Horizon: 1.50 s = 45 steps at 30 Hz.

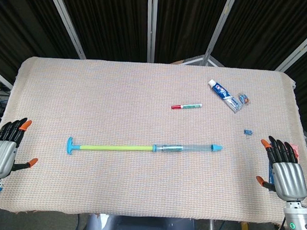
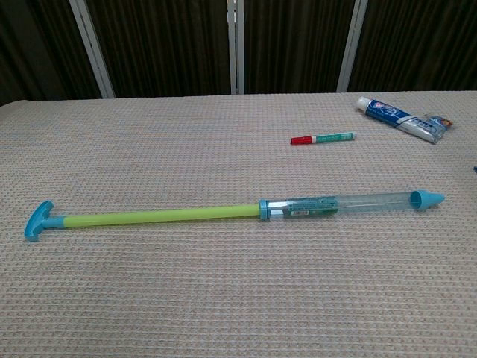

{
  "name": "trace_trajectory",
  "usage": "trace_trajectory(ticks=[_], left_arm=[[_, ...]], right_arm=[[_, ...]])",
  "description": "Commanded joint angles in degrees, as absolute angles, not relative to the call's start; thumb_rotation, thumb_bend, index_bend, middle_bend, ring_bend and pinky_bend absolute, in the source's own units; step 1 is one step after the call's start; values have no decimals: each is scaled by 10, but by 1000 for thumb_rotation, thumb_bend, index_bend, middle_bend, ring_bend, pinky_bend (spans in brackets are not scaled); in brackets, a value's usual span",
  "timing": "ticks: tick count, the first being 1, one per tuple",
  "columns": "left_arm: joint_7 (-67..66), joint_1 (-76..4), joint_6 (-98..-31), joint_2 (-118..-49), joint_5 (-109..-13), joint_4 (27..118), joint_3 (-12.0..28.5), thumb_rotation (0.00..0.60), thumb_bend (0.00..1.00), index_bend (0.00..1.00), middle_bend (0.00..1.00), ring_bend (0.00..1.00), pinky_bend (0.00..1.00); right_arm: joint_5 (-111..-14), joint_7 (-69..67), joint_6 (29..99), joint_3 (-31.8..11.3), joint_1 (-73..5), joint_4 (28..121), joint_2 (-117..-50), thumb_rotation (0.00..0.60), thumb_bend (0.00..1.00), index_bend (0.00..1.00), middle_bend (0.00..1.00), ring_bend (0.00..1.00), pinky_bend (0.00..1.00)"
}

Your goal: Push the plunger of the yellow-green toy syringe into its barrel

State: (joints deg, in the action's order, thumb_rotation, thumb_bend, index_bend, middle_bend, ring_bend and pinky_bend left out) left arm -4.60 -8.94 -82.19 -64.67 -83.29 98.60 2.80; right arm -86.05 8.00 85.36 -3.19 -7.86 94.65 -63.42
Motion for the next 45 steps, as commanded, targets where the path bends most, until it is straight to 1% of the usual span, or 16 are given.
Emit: trace_trajectory(ticks=[1,6,8,9,10,11,12,13,15,16,22,28,34,37,40,45], left_arm=[[-46,-89,-823,-646,-833,986,28,600,0,0,0,0,0],[-46,-85,-828,-645,-835,989,28,600,0,0,0,0,0],[-46,-84,-830,-644,-835,989,27,600,0,0,0,0,0],[-46,-83,-830,-643,-835,989,27,600,0,0,0,0,0],[-46,-83,-830,-643,-834,989,28,600,0,0,0,0,0],[-46,-83,-830,-643,-834,989,28,600,0,0,0,0,0],[-47,-84,-829,-643,-833,988,29,600,0,0,0,0,0],[-47,-84,-828,-644,-832,987,29,600,0,0,0,0,0],[-46,-86,-823,-645,-828,984,30,600,0,0,0,0,0],[-46,-87,-821,-645,-826,982,31,600,0,0,0,0,0],[-53,-92,-807,-652,-806,971,37,600,0,0,0,0,0],[-64,-95,-800,-658,-795,966,40,600,0,0,0,0,0],[-72,-98,-793,-664,-788,962,42,600,0,0,0,0,0],[-75,-100,-788,-666,-783,958,43,600,0,0,0,0,0],[-74,-101,-785,-667,-779,956,44,600,0,0,0,0,0],[-72,-102,-781,-667,-775,954,45,600,0,0,0,0,0]], right_arm=[[-862,79,854,-33,-78,947,-633,600,0,0,0,0,0],[-865,74,847,-31,-80,948,-632,600,0,0,0,0,0],[-863,68,837,-29,-83,947,-633,600,0,0,116,83,0],[-861,63,829,-30,-86,947,-633,600,0,0,284,251,42],[-858,56,814,-32,-95,944,-634,600,0,0,479,458,168],[-857,55,809,-34,-98,942,-635,600,0,0,594,595,298],[-853,53,790,-36,-108,937,-636,600,0,0,694,715,493],[-846,51,766,-38,-121,931,-636,600,0,0,772,803,705],[-834,47,715,-47,-151,921,-637,600,0,0,863,905,921],[-829,44,693,-51,-164,917,-638,600,0,0,897,944,976],[-781,83,550,-75,-257,894,-657,600,0,82,971,1000,1000],[-726,108,467,-85,-315,870,-706,600,0,218,998,1000,1000],[-697,139,438,-85,-353,821,-772,600,4,309,1000,1000,1000],[-686,149,433,-87,-368,792,-807,600,53,324,1000,1000,1000],[-680,155,437,-86,-374,777,-823,600,115,350,1000,1000,1000],[-675,168,441,-81,-380,758,-837,600,134,377,1000,1000,1000]])
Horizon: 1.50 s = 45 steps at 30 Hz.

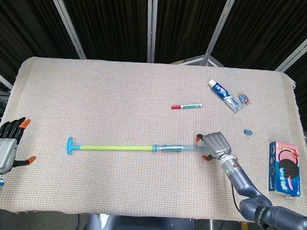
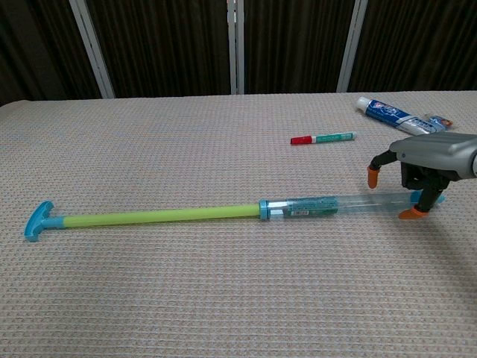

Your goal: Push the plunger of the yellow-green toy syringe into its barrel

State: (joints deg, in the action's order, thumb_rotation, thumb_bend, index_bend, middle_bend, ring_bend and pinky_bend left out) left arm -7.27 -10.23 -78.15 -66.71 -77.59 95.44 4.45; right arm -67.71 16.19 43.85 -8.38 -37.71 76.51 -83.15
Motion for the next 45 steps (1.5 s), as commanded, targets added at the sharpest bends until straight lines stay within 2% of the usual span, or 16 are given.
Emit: trace_trajectory(ticks=[1,17,28,30,32,34,35,37,40,43,45], left_arm=[[-71,-102,-781,-667,-775,953,45,600,0,0,0,0,0],[-71,-103,-778,-667,-774,953,43,600,0,0,0,0,0],[-81,-111,-765,-673,-763,949,47,600,0,0,0,0,1],[-85,-116,-766,-680,-763,946,53,600,0,0,72,84,84],[-86,-120,-766,-685,-766,942,56,600,0,6,346,369,371],[-90,-129,-759,-693,-771,936,57,600,0,50,545,566,605],[-93,-135,-750,-696,-774,933,56,600,0,90,613,632,694],[-100,-151,-732,-703,-780,927,57,600,22,160,700,707,805],[-104,-179,-699,-722,-790,907,59,600,137,277,775,769,921],[-106,-202,-672,-741,-792,889,61,600,256,349,803,795,958],[-114,-213,-658,-753,-789,877,63,600,278,381,809,800,965]], right_arm=[[-674,170,442,-81,-381,755,-838,600,137,384,1000,1000,1000],[-649,175,439,-72,-394,723,-859,600,176,446,1000,1000,1000],[-652,161,451,-70,-392,737,-852,600,310,604,1000,1000,1000],[-645,164,453,-70,-390,746,-846,600,326,614,1000,1000,1000],[-641,167,454,-70,-389,751,-843,600,335,622,1000,1000,1000],[-632,172,454,-70,-389,758,-839,600,344,629,1000,1000,1000],[-627,175,455,-71,-388,764,-837,600,346,632,1000,1000,1000],[-617,181,457,-71,-388,774,-832,600,346,640,1000,1000,1000],[-602,193,461,-71,-388,789,-824,600,346,642,1000,1000,1000],[-591,204,465,-70,-388,801,-818,600,349,643,1000,1000,1000],[-586,208,467,-70,-389,807,-816,600,353,645,1000,1000,1000]])
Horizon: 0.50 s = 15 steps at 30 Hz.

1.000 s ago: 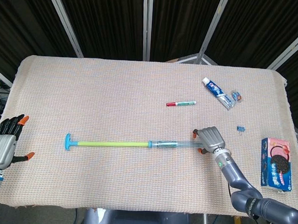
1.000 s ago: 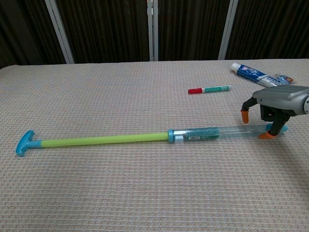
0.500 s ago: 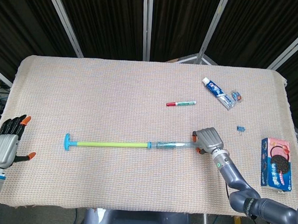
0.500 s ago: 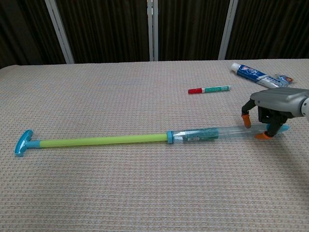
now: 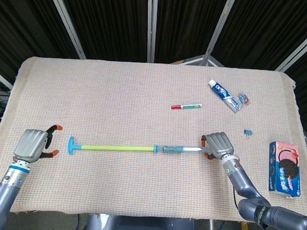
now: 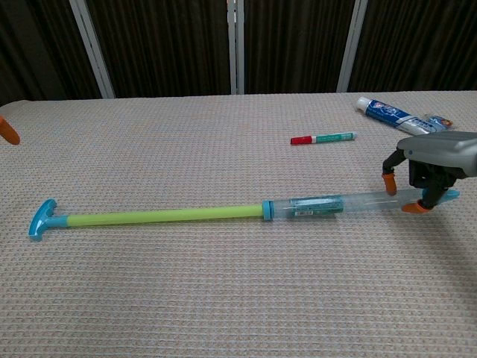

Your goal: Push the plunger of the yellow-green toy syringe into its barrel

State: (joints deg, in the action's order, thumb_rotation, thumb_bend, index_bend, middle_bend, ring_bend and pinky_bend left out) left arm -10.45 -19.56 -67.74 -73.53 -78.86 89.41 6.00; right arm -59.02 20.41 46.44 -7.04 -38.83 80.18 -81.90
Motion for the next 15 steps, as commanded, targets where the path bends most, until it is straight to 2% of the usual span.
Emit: trace_trajectory(ticks=[1,4,8,15], left_arm=[[-119,-221,-646,-761,-784,870,63,600,285,390,809,800,965],[-133,-244,-602,-789,-754,852,67,600,317,398,809,800,965],[-138,-255,-584,-814,-734,832,67,600,354,414,809,800,965],[-136,-265,-561,-839,-711,809,60,600,354,423,809,800,965]], right_arm=[[-583,211,468,-69,-389,810,-815,600,355,645,1000,1000,1000],[-579,215,474,-70,-390,818,-813,600,360,647,1000,1000,1000],[-576,217,476,-69,-391,822,-812,600,365,650,1000,1000,1000],[-571,220,476,-64,-394,822,-812,600,365,652,1000,1000,1000]])
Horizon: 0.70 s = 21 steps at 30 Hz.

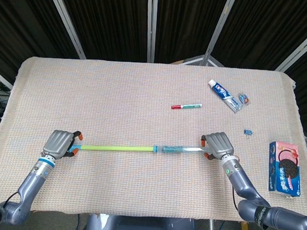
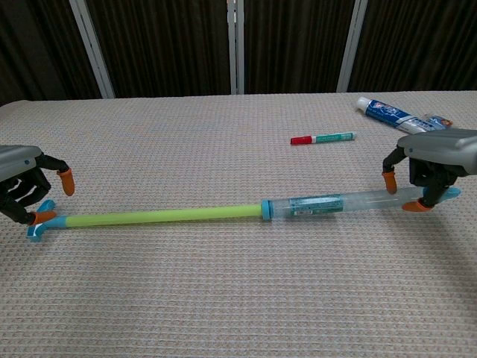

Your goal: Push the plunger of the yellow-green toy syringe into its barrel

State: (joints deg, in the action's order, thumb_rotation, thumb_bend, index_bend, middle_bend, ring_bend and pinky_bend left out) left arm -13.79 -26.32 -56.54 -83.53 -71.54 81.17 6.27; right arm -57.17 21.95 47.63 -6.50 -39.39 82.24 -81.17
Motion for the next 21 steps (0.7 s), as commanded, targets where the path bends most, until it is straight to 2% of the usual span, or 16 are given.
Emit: trace_trajectory(ticks=[1,21], left_arm=[[-136,-266,-559,-840,-709,807,59,600,354,426,809,800,965],[-132,-276,-537,-871,-675,760,52,600,360,454,809,800,965]], right_arm=[[-571,220,476,-64,-395,822,-812,600,365,652,1000,1000,1000],[-570,223,482,-57,-398,823,-813,600,365,655,1000,1000,1000]])
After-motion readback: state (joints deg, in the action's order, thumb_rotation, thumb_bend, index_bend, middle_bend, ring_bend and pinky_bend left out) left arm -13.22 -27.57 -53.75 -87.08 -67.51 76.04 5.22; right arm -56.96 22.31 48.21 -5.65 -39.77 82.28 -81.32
